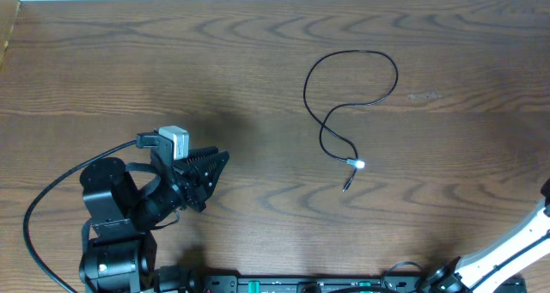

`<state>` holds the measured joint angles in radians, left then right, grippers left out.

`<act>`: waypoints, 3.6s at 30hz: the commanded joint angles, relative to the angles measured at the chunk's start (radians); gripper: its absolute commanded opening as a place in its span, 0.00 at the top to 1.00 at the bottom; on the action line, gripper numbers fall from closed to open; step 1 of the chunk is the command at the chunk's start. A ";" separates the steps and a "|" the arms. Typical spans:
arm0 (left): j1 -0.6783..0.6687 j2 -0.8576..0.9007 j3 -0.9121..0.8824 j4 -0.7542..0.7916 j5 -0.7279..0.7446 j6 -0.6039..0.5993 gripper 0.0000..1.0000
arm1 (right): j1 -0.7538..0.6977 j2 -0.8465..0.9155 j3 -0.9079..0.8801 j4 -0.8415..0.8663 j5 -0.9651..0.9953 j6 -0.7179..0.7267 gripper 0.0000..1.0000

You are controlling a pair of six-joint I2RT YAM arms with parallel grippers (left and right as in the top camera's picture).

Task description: Untangle cables

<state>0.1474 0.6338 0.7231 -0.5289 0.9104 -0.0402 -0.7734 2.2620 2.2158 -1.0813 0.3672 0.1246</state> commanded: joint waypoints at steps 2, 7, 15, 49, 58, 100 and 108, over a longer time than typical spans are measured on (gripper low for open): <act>-0.003 -0.001 -0.002 0.003 -0.003 0.006 0.72 | -0.002 0.030 0.007 -0.040 0.074 0.066 0.99; -0.003 -0.001 -0.002 0.003 -0.003 0.007 0.72 | -0.009 0.041 0.007 -0.076 0.110 0.133 0.61; -0.003 -0.001 -0.002 0.003 -0.003 0.018 0.72 | 0.008 0.032 0.008 -0.071 0.000 0.112 0.01; -0.003 0.000 -0.002 -0.017 -0.007 0.047 0.15 | 0.480 -0.359 0.008 -0.310 -0.346 0.016 0.01; -0.003 0.000 -0.002 -0.088 -0.063 0.047 0.14 | 0.547 -0.484 -0.071 -0.247 -0.387 -0.073 0.03; -0.003 -0.001 -0.002 -0.053 -0.501 -0.018 0.11 | 0.641 -0.577 -1.162 0.858 -0.912 -0.079 0.07; -0.003 -0.001 -0.002 -0.053 -0.499 -0.025 0.09 | 0.644 -0.395 -0.926 0.764 -0.873 -0.062 0.16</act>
<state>0.1474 0.6338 0.7200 -0.5823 0.4156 -0.0551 -0.1329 1.8210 1.2278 -0.3023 -0.5240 0.0460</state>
